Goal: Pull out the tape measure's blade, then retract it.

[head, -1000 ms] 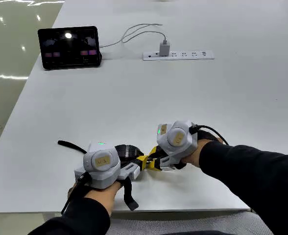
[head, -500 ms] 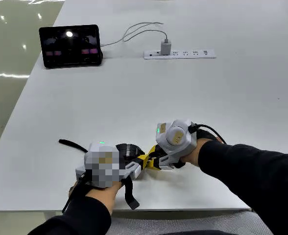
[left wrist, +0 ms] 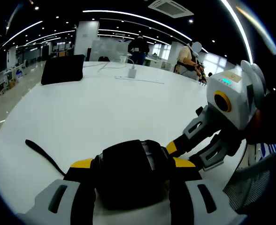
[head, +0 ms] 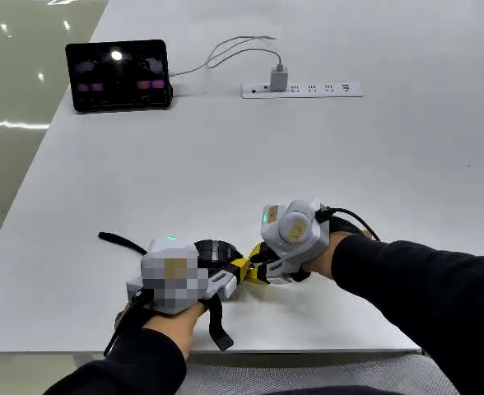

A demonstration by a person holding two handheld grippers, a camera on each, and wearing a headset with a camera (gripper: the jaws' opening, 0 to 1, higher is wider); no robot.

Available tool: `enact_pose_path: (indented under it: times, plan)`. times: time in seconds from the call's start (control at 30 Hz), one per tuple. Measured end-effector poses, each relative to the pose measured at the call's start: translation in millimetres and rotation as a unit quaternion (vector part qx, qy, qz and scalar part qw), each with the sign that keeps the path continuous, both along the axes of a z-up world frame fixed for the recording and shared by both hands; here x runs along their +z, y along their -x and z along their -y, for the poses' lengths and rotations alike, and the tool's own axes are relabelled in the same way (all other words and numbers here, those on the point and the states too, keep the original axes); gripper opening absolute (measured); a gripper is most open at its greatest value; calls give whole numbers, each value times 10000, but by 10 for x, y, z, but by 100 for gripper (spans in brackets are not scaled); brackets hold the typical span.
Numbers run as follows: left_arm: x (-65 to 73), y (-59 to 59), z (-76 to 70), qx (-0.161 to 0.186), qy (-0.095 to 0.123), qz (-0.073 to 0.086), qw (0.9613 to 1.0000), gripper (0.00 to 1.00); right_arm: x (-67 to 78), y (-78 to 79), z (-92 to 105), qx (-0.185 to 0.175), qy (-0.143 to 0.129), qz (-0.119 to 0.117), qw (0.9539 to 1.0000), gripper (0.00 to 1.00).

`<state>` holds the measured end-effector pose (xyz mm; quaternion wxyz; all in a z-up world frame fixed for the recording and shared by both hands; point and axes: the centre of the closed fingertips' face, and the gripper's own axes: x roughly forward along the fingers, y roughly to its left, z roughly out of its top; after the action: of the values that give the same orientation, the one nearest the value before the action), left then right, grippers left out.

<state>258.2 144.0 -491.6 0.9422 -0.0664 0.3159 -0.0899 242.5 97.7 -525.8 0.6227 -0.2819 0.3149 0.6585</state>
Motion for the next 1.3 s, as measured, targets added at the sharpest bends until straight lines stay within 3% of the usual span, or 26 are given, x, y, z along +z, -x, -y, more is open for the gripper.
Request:
enact_pose_path:
  times: [0.27,0.5,0.57,0.6,0.63,0.73,1.3]
  plan:
    - [5,8,6,-38,-16,48,10000,59,1,27,4,-4,-18,-8,10000,13]
    - [12,3,3,-41,-32,72,10000,60,1,22,-7,22,9,134,9999,13]
    - [14,9,12,-173,-49,101,9998,61,3,19,-8,-20,-12,124,9999,13]
    - [-4,27,-4,-536,-385,148,9977,60,5,15,-8,-127,-35,52,9999,13]
    - [-54,52,3,-580,-478,74,9971,60,5,7,-3,-184,-25,29,9998,13]
    - [-38,45,-4,-390,-222,29,9990,60,2,13,0,-200,8,101,9997,13]
    - [-16,40,-71,-211,225,-92,9995,75,61,-47,218,-715,-73,2,9974,14]
